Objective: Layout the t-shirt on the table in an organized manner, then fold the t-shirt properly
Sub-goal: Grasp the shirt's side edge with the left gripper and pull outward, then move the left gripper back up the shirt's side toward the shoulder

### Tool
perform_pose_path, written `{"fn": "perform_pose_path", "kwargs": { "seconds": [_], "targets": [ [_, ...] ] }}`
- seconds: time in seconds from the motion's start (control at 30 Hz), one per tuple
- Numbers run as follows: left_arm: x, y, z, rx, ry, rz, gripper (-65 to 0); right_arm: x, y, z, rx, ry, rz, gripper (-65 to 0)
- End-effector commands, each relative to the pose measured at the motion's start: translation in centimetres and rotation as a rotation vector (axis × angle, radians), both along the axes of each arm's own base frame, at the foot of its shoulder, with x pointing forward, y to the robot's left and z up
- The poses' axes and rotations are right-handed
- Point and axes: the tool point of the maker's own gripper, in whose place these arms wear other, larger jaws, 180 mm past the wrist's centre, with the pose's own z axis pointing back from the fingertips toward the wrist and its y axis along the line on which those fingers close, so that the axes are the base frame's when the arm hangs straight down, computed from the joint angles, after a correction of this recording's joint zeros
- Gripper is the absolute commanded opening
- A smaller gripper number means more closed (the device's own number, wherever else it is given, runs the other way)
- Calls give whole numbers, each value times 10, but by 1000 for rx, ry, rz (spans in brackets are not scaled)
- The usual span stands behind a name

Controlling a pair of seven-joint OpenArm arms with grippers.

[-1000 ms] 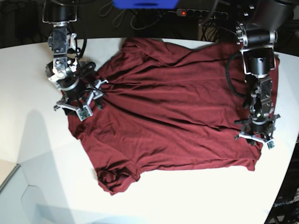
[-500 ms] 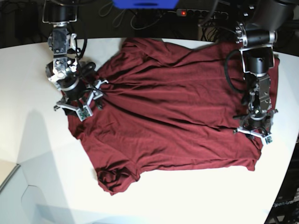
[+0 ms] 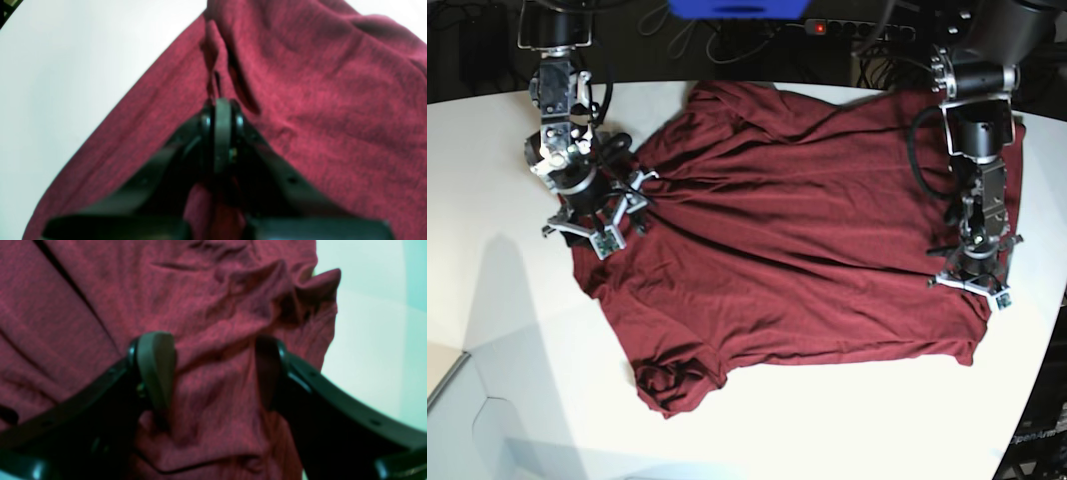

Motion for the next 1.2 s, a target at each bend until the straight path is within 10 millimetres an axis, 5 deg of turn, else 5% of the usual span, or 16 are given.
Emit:
{"fn": "perform_pose_path", "kwargs": {
  "seconds": [0.0, 0.27, 0.43, 0.6, 1.03, 1.17],
  "targets": [
    [14, 9, 27, 33, -76, 3, -649, 10, -1, 15, 10, -56, 1, -269],
    [-1, 4, 57, 96, -163, -35, -649, 10, -1, 15, 10, -56, 1, -269],
    [-29, 31, 68, 109, -199, 43, -649, 10, -1, 15, 10, -56, 1, -269],
    [-45, 47, 60, 109, -179, 85, -648, 11, 0, 16, 11, -59, 1, -269],
    [-59, 47, 39, 96, -112, 85, -643, 11, 0, 15, 11, -57, 1, -269],
    [-66, 43, 21, 40, -12, 85, -570, 20, -2, 25, 10, -83, -5, -267]
  ]
}}
